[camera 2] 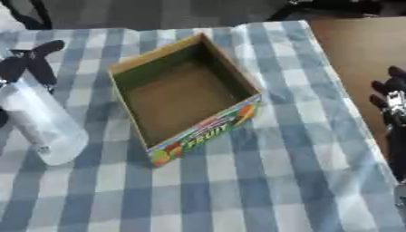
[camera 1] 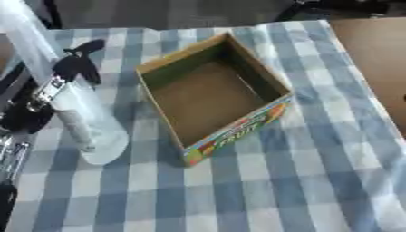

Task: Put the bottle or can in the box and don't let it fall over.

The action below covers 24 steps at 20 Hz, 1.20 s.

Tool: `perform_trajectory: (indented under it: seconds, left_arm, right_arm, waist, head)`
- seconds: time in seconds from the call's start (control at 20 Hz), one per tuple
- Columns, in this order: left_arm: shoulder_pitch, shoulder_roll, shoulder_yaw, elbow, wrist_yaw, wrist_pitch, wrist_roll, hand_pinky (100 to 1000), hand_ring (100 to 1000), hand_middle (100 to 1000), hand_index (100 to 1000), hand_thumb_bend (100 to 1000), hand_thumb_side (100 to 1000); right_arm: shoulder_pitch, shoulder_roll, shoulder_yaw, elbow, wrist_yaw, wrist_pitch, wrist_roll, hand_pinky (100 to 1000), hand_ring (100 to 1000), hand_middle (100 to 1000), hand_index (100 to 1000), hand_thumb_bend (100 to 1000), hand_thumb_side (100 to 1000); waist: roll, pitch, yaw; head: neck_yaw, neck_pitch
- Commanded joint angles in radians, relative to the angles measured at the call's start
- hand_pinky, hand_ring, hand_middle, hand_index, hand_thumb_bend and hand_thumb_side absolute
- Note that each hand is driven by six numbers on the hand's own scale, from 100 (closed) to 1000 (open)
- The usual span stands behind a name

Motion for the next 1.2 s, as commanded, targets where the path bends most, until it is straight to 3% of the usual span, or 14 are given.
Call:
perform_trajectory:
  seconds: [0.05,0.4,0.8,1.2]
  left_arm:
    - [-0.026,0.032,0.002,-0.037,-0.03,0.003,0.009,191,1000,413,104,100,564]
    - [-0.055,0.024,-0.015,-0.045,-0.001,0.007,0.012,195,1000,428,106,100,521]
    - [-0.124,0.0,-0.032,-0.056,0.04,-0.002,-0.018,163,1000,405,100,100,581]
    - [-0.244,-0.075,-0.045,0.018,-0.006,0.009,0.037,150,1000,391,100,100,627]
  right_arm:
    - [-0.003,-0.029,-0.009,-0.023,-0.005,-0.003,0.0,946,924,1000,894,100,575]
    - [-0.003,-0.031,-0.009,-0.023,-0.01,-0.002,-0.001,941,918,1000,893,100,577]
    - [-0.006,-0.034,-0.011,-0.023,-0.018,-0.003,-0.007,941,917,1000,895,100,579]
    - [-0.017,-0.037,-0.008,-0.023,-0.03,-0.004,-0.006,942,918,1000,896,100,579]
  waist:
    - [-0.001,-0.021,0.001]
    - [-0.001,-0.023,0.0]
    - [-0.001,-0.024,-0.004]
    - [-0.006,-0.026,-0.012]
  head:
    - [-0.003,-0.014]
    - [-0.001,-0.019]
    - [0.001,-0.02]
    - [-0.005,-0.027]
